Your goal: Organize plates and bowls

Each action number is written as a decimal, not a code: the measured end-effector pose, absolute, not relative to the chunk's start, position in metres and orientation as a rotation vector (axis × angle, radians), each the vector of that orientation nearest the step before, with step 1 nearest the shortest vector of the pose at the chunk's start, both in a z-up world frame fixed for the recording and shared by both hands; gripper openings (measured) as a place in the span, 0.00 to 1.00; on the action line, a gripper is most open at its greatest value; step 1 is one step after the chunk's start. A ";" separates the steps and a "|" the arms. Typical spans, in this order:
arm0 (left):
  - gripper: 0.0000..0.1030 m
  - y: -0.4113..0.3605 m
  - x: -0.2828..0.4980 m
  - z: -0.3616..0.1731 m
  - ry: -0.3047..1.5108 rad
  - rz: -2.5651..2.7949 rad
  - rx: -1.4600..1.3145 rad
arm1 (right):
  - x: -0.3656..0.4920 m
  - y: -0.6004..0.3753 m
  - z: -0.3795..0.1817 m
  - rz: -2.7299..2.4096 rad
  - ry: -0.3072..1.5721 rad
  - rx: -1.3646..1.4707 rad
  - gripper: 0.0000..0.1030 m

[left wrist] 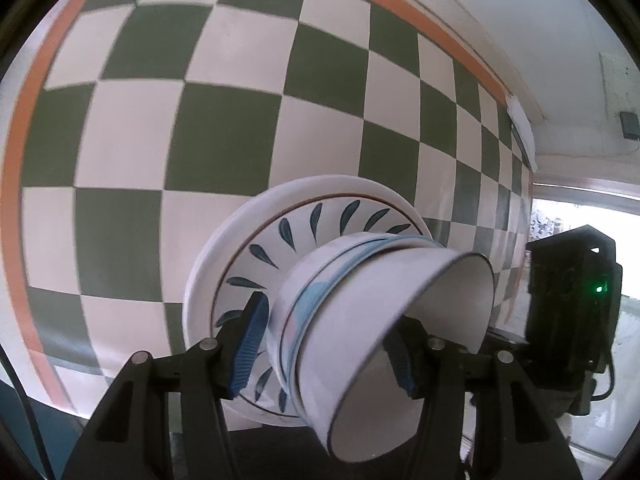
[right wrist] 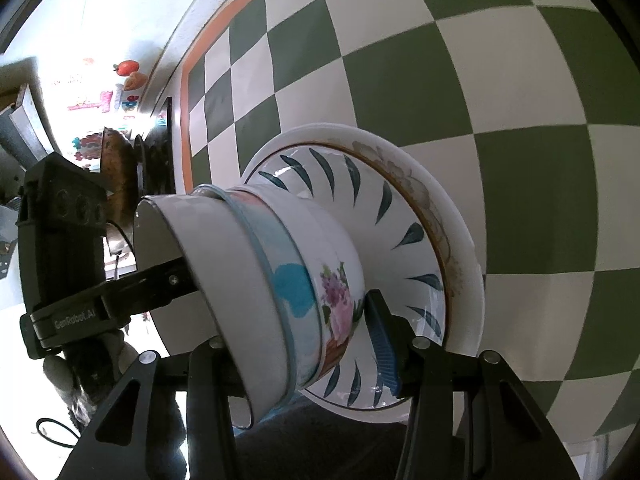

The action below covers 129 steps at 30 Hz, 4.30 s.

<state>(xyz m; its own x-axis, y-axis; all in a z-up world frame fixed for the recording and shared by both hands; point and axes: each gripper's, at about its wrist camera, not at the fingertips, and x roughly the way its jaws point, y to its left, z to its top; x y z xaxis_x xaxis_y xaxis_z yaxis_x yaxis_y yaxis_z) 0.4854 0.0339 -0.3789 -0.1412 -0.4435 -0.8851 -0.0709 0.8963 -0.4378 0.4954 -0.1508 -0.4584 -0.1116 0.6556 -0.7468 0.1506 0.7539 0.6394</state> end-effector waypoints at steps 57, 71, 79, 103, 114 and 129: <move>0.99 0.019 0.242 -0.127 0.916 -0.002 -0.001 | 0.249 -0.177 -0.158 0.114 0.901 0.085 0.97; 0.99 0.030 0.132 -0.074 0.811 -0.011 0.019 | 0.118 -0.180 -0.084 0.073 0.759 0.090 0.98; 0.99 0.045 0.080 -0.065 0.783 -0.020 0.018 | 0.053 -0.170 -0.070 0.033 0.729 0.085 0.98; 0.99 0.067 0.036 -0.063 0.767 -0.015 0.009 | 0.005 -0.148 -0.069 0.022 0.732 0.078 0.98; 0.99 0.073 0.038 -0.058 0.762 -0.018 0.004 | 0.011 -0.148 -0.066 0.006 0.728 0.084 0.98; 0.99 0.073 0.039 -0.057 0.764 -0.020 0.002 | 0.021 -0.150 -0.066 0.001 0.738 0.064 0.98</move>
